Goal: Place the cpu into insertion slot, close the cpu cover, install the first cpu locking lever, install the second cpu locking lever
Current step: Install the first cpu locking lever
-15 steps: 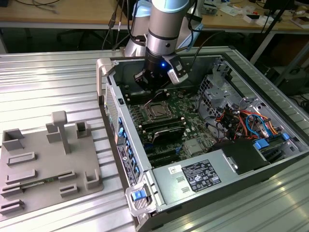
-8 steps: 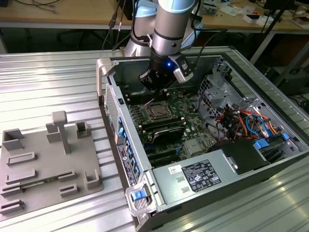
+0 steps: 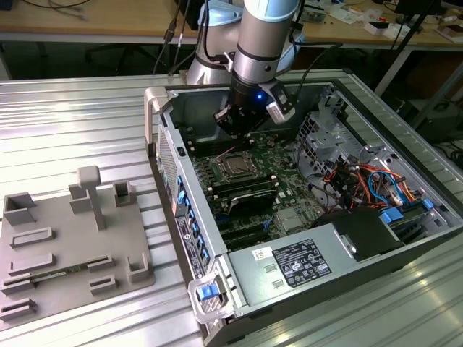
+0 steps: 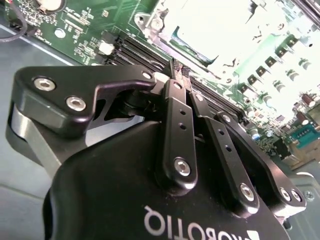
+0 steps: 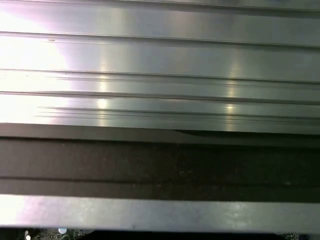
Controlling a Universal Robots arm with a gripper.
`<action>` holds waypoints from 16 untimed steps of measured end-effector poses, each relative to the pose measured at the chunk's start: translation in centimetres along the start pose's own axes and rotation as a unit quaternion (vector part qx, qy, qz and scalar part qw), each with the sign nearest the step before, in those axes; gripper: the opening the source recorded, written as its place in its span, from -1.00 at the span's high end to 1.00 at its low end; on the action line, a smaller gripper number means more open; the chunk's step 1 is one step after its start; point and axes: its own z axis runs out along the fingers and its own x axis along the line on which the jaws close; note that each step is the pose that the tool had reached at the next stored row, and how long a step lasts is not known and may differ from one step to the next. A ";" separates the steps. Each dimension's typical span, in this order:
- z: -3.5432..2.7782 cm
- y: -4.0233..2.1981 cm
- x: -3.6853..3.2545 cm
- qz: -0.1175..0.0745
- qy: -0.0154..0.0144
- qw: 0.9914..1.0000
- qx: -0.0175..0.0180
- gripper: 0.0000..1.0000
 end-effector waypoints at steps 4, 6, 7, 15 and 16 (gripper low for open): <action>0.37 -0.02 -0.47 -0.009 0.001 1.000 -0.001 0.79; 0.45 -0.02 -0.47 -0.012 0.002 1.000 -0.001 0.79; 0.49 -0.02 -0.46 -0.015 0.002 1.000 -0.001 0.79; 0.73 -0.02 -0.40 -0.042 0.003 0.999 -0.002 0.79; 0.73 -0.02 -0.39 -0.042 0.003 0.999 -0.002 0.79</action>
